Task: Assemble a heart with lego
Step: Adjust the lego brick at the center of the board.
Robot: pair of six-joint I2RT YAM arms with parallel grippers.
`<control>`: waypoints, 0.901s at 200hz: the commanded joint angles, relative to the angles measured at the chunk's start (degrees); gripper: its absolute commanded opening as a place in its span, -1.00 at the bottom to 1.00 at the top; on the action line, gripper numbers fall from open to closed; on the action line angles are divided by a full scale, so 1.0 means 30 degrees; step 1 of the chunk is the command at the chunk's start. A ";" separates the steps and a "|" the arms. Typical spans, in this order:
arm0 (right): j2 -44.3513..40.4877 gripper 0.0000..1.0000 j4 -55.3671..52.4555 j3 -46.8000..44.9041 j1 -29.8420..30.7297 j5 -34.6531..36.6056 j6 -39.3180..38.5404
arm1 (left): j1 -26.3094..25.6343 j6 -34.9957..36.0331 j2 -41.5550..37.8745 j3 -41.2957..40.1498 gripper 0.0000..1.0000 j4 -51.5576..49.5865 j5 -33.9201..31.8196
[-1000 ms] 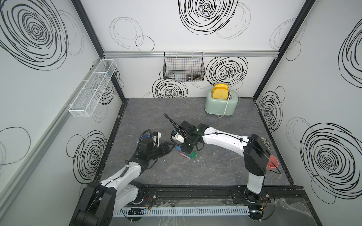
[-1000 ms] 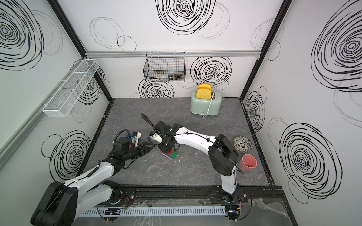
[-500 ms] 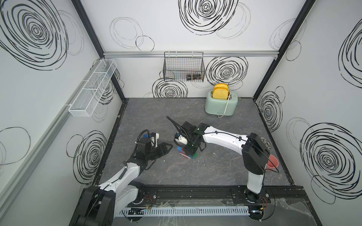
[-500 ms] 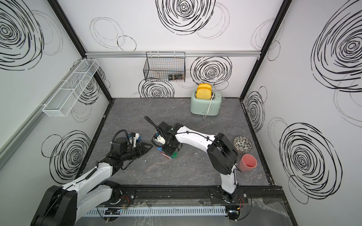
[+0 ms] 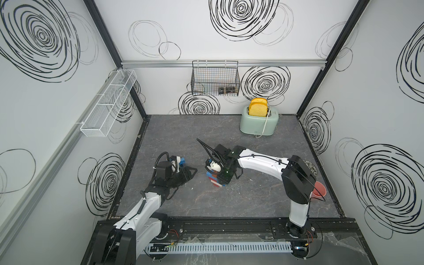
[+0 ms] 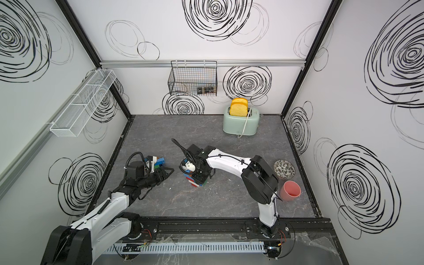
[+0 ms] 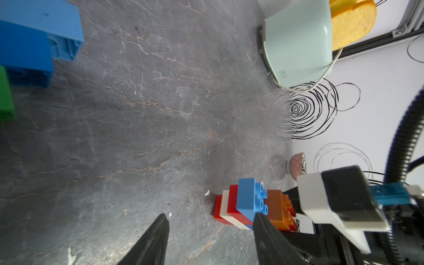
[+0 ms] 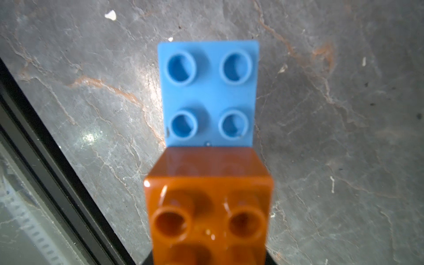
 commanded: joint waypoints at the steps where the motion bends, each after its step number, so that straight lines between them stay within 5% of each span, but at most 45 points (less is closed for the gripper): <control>1: 0.0181 -0.41 0.0194 0.0178 -0.0382 -0.2025 -0.1007 | 0.0494 0.0329 -0.0037 0.0753 0.27 -0.0080 0.0233; 52: 0.0942 -0.36 -0.0108 0.0542 -0.1044 -0.5959 -0.3044 | 0.1378 0.1192 0.0298 0.1569 0.30 -0.1067 0.0550; 138: 0.2846 0.17 -0.0493 0.1843 -0.2365 -0.8165 -0.5002 | 0.1393 0.0094 0.0643 0.0829 0.30 0.0500 0.0527; 180: 0.3926 0.27 -0.0171 0.2684 -0.3290 -0.8258 -0.5106 | 0.1058 -0.0161 0.1208 0.0693 0.30 0.1258 0.0656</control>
